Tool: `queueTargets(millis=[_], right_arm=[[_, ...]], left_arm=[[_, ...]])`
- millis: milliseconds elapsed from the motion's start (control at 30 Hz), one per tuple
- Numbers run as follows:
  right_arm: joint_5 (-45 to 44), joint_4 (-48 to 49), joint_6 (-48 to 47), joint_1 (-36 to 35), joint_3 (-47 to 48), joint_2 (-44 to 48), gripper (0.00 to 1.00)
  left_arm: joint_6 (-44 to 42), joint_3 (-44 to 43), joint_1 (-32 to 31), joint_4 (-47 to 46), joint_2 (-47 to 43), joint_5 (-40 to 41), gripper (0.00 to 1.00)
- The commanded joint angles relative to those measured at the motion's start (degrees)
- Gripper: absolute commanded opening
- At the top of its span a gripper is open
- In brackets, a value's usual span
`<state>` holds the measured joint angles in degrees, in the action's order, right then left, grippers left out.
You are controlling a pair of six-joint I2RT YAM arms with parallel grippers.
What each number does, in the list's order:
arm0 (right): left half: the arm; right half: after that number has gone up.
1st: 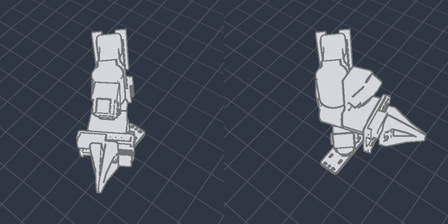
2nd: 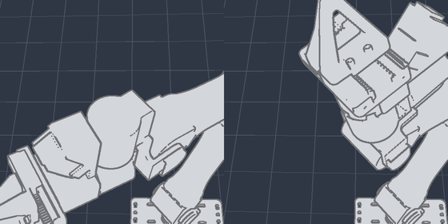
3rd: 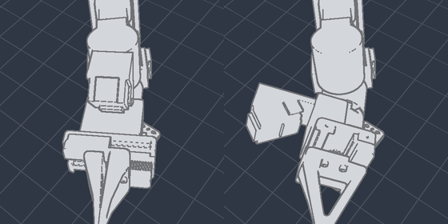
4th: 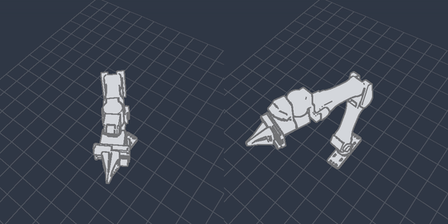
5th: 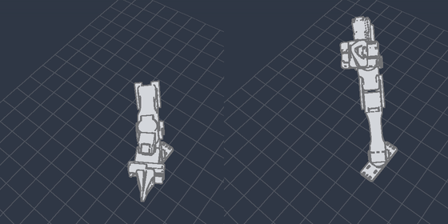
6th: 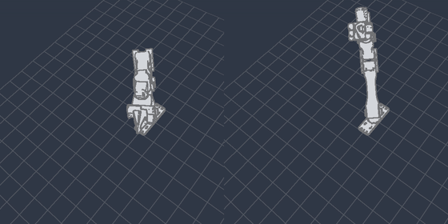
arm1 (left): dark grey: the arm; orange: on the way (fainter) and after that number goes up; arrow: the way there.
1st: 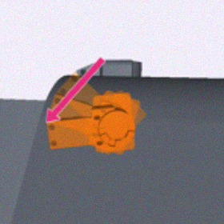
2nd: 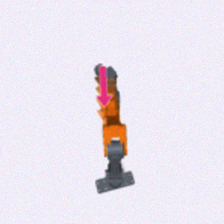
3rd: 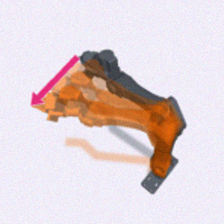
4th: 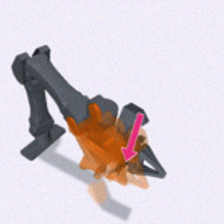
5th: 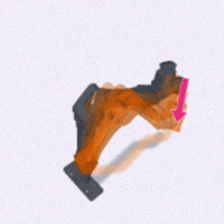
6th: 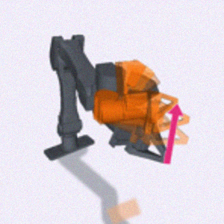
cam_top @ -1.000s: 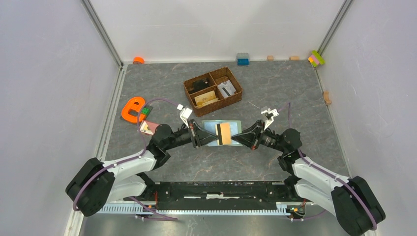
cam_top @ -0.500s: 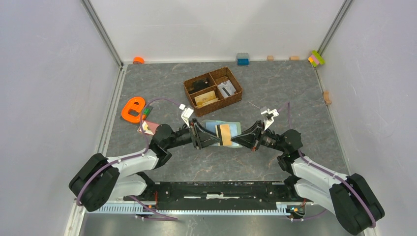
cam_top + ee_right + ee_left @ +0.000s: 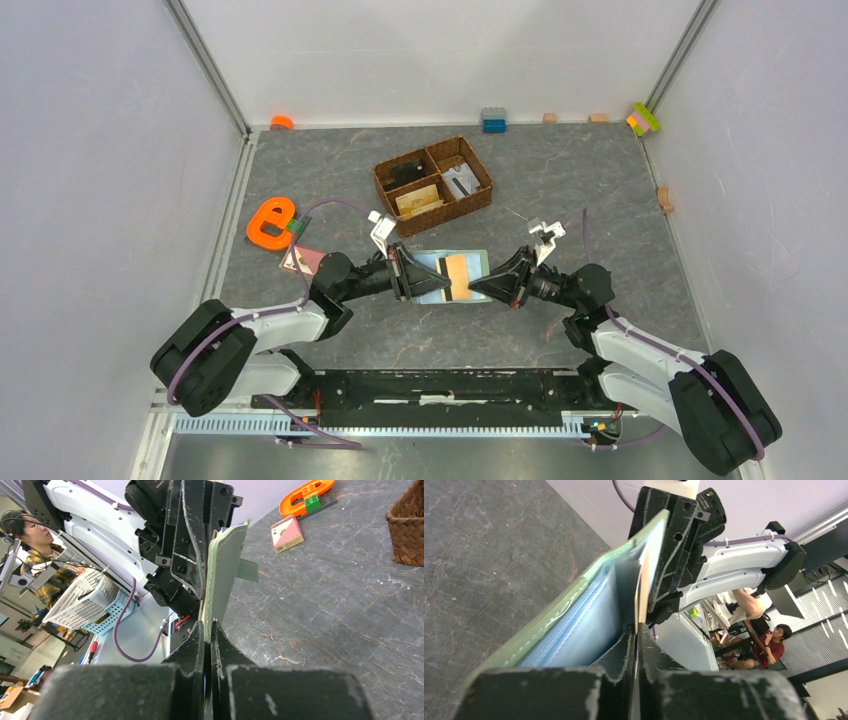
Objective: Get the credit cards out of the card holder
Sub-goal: Remove the credit card from the card holder.
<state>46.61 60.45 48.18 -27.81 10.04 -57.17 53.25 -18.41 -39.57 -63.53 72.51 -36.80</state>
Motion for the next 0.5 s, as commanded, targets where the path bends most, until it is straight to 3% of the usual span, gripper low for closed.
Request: queueTargets(millis=[0, 267, 467], right_arm=[[-0.24, 2.33, -0.59, -0.31, 0.01, 0.11, 0.00], [-11.79, -20.45, -12.18, -0.22, 2.58, 5.74, 0.00], [-17.29, -27.14, -14.93, 0.15, 3.26, 7.68, 0.00]], left_arm=[[1.07, -0.57, 0.17, -3.10, -0.44, -0.50, 0.02], [-5.43, -1.49, 0.15, 14.30, -6.24, 6.48, 0.02], [-9.45, -1.39, 0.19, 20.50, -10.07, 11.18, 0.02]])
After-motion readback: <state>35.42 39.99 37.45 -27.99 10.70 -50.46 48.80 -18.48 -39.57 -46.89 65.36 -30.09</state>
